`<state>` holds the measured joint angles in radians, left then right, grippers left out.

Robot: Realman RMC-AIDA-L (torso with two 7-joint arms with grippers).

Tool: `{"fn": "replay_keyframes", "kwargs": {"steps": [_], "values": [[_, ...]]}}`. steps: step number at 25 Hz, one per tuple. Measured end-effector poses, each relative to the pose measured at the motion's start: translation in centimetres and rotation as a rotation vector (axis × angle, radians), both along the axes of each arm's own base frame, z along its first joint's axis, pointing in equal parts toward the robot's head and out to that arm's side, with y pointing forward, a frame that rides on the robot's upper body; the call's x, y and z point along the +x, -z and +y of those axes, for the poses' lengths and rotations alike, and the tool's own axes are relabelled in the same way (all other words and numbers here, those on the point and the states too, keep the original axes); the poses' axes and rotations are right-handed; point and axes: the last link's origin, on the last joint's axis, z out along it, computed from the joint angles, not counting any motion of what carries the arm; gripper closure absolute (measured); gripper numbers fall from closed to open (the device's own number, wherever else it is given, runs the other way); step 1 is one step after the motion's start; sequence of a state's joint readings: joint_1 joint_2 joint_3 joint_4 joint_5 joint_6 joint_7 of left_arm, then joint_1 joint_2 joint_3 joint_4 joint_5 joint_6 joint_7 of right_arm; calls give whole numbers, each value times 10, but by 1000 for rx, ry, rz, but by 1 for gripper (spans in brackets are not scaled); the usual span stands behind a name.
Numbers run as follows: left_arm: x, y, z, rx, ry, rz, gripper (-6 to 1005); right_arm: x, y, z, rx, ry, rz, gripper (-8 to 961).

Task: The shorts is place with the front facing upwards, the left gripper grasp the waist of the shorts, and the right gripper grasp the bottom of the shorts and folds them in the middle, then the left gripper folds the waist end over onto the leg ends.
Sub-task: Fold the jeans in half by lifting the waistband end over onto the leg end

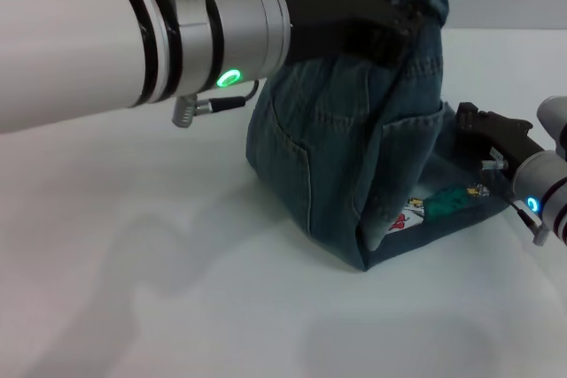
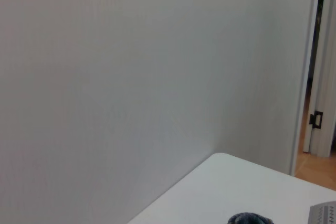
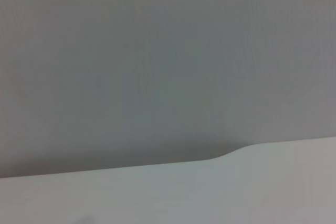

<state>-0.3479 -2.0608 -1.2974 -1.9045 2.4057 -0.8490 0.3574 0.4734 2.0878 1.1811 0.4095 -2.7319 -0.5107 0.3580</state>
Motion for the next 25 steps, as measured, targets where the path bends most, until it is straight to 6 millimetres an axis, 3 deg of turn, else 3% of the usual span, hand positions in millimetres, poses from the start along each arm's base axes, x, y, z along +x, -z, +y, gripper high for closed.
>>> {"fn": "replay_keyframes", "kwargs": {"steps": [11, 15, 17, 18, 21, 25], "values": [[-1, 14, 2, -37, 9, -32, 785, 6, -8, -5, 45, -9, 4, 954], [-4, 24, 5, -56, 0, -51, 765, 26, -54, -20, 290, -19, 3, 954], [-5, 28, 6, -57, -4, -60, 755, 38, -95, -44, 462, -23, -6, 954], [-7, 37, 8, -47, 15, -68, 751, 38, -95, -44, 462, -23, -6, 955], [-8, 51, 7, -20, 62, -60, 736, 47, -115, -68, 531, -2, -25, 955], [-9, 67, 9, 6, 86, -64, 716, 54, -113, -85, 518, 19, -39, 955]]}}
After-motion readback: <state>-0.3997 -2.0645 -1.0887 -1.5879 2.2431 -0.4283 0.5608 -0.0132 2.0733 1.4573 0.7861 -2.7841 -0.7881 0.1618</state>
